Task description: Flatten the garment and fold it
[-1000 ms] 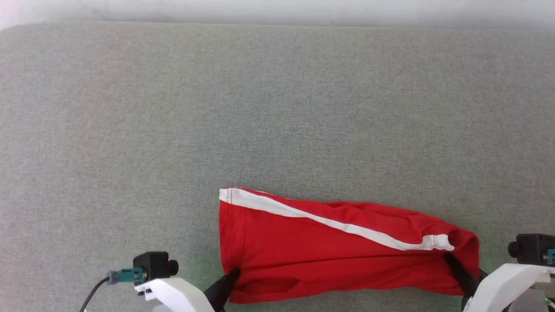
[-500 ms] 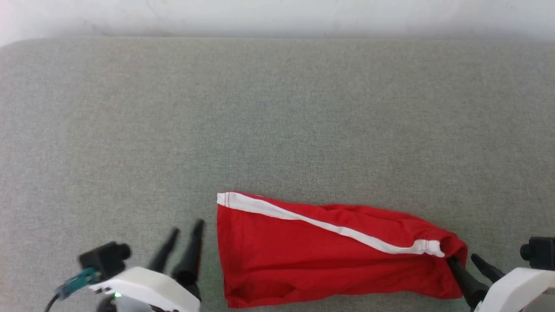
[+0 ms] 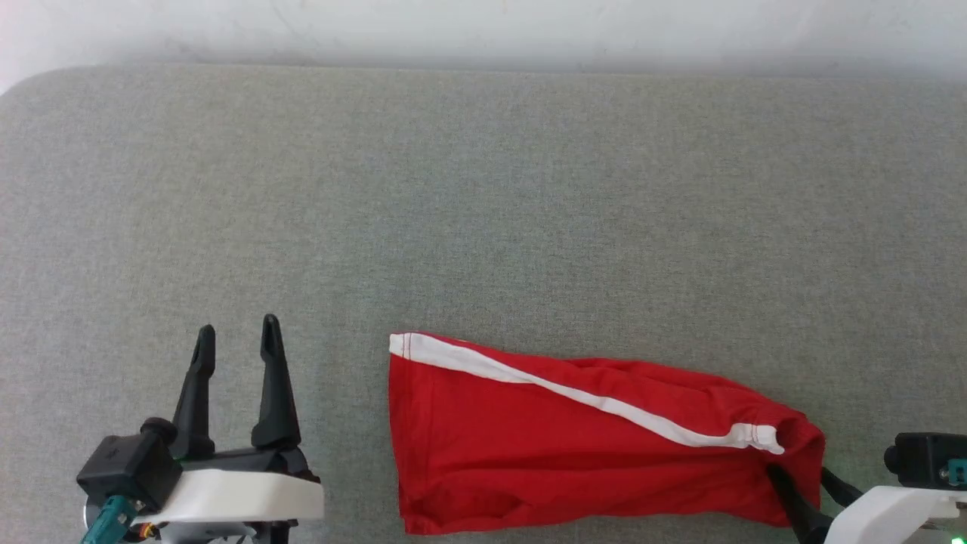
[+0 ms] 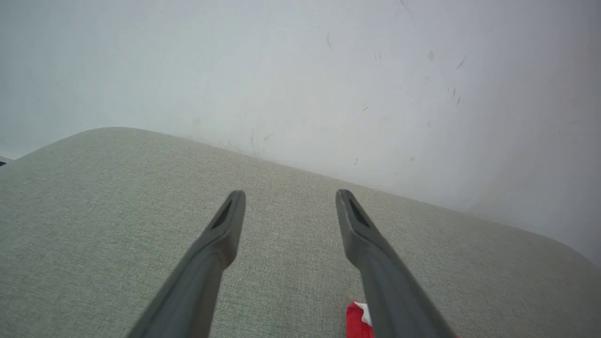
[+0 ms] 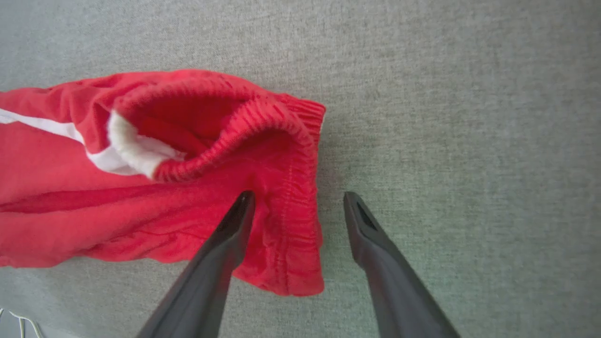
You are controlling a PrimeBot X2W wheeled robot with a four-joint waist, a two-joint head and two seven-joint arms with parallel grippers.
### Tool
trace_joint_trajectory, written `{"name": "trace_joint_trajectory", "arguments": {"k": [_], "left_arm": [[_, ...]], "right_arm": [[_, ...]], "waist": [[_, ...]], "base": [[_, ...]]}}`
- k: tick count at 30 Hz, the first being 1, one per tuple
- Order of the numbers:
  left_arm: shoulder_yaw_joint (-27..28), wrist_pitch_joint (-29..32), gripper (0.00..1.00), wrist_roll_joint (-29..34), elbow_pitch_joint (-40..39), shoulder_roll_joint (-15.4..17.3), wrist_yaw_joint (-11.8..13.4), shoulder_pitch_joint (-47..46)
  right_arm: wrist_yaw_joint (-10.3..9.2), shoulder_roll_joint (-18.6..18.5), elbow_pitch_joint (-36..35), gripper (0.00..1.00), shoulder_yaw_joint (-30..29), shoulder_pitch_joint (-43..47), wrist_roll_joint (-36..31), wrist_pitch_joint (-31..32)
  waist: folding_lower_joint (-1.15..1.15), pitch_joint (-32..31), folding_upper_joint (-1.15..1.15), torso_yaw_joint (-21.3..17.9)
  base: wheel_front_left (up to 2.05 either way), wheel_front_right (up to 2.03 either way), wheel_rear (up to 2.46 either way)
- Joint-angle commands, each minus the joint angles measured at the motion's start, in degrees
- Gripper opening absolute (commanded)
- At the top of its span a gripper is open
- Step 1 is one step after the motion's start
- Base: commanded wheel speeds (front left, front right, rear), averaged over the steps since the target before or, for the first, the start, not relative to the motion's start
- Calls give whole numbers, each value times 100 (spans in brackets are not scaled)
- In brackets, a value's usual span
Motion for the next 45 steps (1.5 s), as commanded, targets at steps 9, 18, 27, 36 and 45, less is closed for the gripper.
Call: {"name": "trace_joint_trajectory", "arguments": {"k": [9,18,27,36,45], "left_arm": [[206,-32,100,240,-69,-421,-236,13],[290,-33,100,303,13,-574,-429,14],[363,-33,100,304,47,-649,-499,148],[318,-9,100,342,104,-630,-497,214],[251,9,100,355,156,-661,-443,227]], "right_arm": [[-5,-154,578,100,220,-349,-113,-353],[-5,-99,1087,0,277,-562,120,-406],[-5,-184,964,0,-214,-641,21,-605],[-5,-498,718,0,-1059,-703,-96,-522],[-5,-124,58,0,-272,-422,248,-55]], "waist": [[0,152,0,124],[0,131,0,181],[0,14,0,154],[0,-68,0,129],[0,-96,0,125]], "base": [[0,0,0],[0,0,0],[0,0,0],[0,0,0],[0,0,0]]}}
